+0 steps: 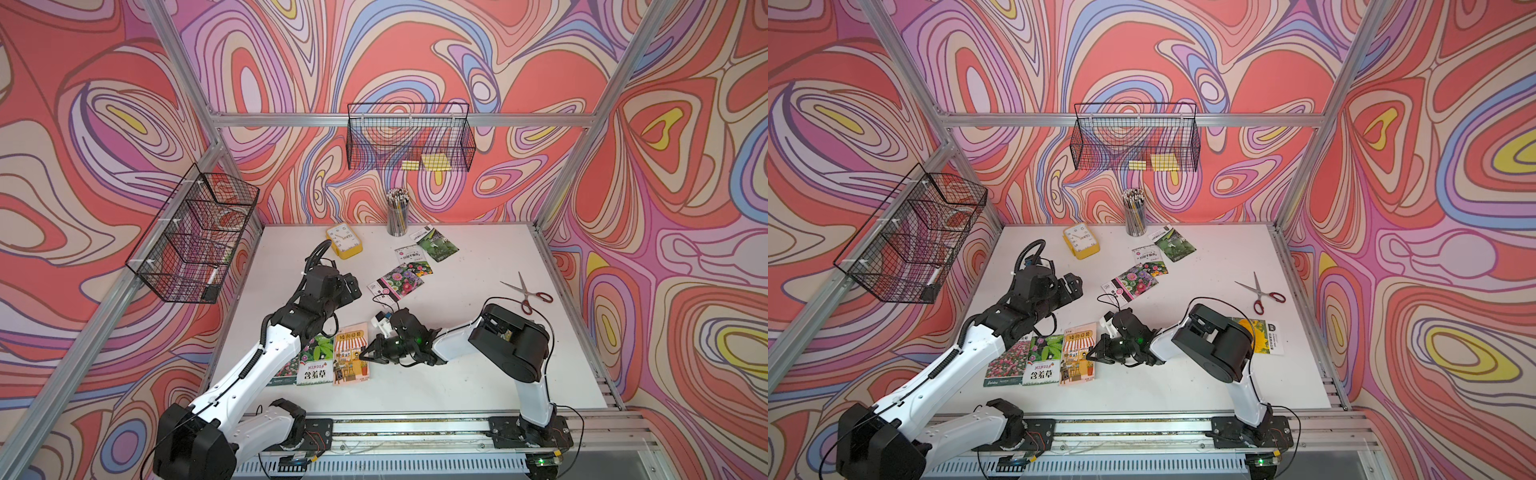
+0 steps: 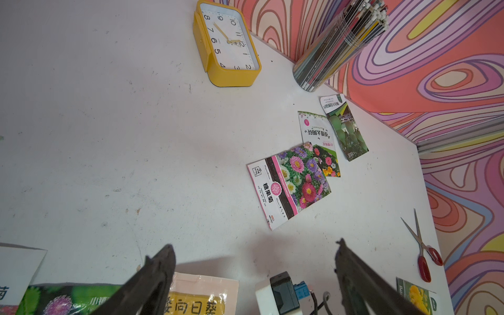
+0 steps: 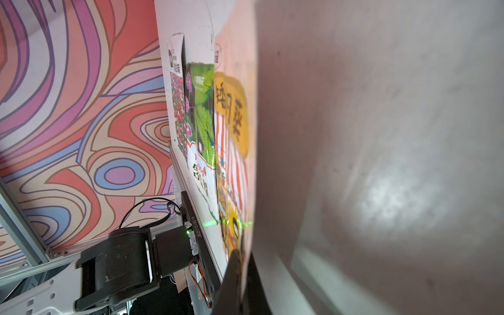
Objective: Arrange the seed packets in a row
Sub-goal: Place the seed packet at the center of the board, then pick up the seed packet from the center of the board.
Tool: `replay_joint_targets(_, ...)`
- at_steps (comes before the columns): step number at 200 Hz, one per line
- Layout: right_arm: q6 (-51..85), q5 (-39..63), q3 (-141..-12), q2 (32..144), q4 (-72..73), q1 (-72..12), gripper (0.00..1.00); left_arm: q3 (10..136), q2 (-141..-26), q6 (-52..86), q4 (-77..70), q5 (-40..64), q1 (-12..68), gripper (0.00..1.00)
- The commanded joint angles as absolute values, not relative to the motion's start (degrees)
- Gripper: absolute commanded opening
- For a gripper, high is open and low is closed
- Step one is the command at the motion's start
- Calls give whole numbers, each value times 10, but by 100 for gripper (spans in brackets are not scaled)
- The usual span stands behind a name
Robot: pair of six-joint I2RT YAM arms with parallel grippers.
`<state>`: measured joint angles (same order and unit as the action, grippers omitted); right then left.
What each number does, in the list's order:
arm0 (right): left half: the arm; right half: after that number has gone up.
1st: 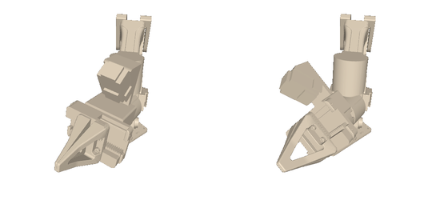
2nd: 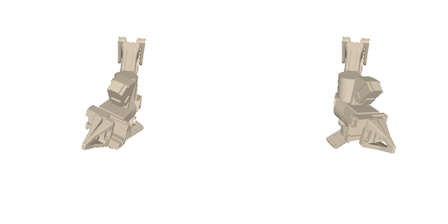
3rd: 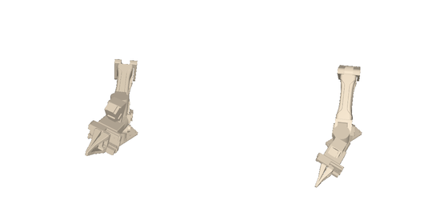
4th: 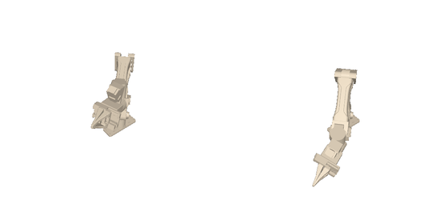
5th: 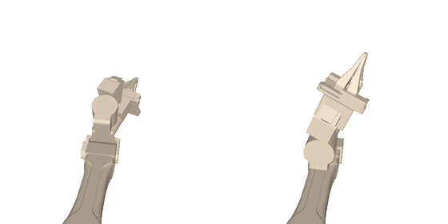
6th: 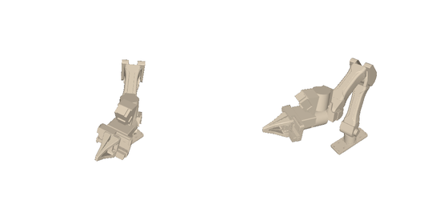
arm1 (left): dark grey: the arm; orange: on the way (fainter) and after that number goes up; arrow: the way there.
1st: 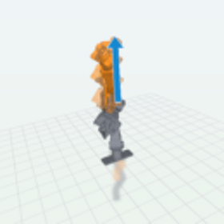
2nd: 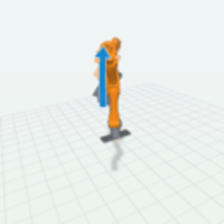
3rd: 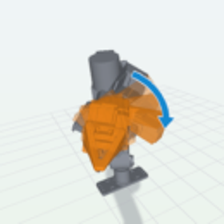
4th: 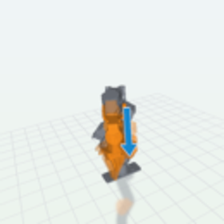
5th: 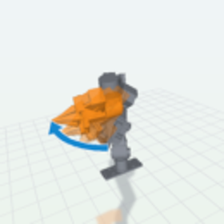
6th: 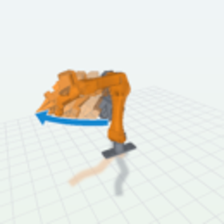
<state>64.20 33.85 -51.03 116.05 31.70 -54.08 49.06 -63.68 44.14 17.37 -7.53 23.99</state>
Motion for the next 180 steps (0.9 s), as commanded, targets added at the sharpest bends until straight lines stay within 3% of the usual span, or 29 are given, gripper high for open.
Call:
replay_joint_targets(1, 642, 325, -515, 1167, 304, -544, 2, 484, -638, 443, 173, -80, 237, 92)
replay_joint_targets(32, 636, 302, -510, 1149, 279, -546, 39, 485, -637, 442, 174, -80, 238, 92)
replay_joint_targets(81, 595, 245, -526, 1097, 149, -550, 78, 487, -642, 437, 174, -74, 237, 92)
replay_joint_targets(135, 481, 113, -568, 981, -104, -535, 94, 509, -699, 415, 157, -56, 238, 95)
replay_joint_targets(143, 473, 110, -567, 969, -113, -519, 95, 518, -721, 413, 156, -48, 238, 99)
replay_joint_targets(180, 441, 134, -557, 945, -111, -397, 96, 594, -854, 388, 135, -5, 237, 99)
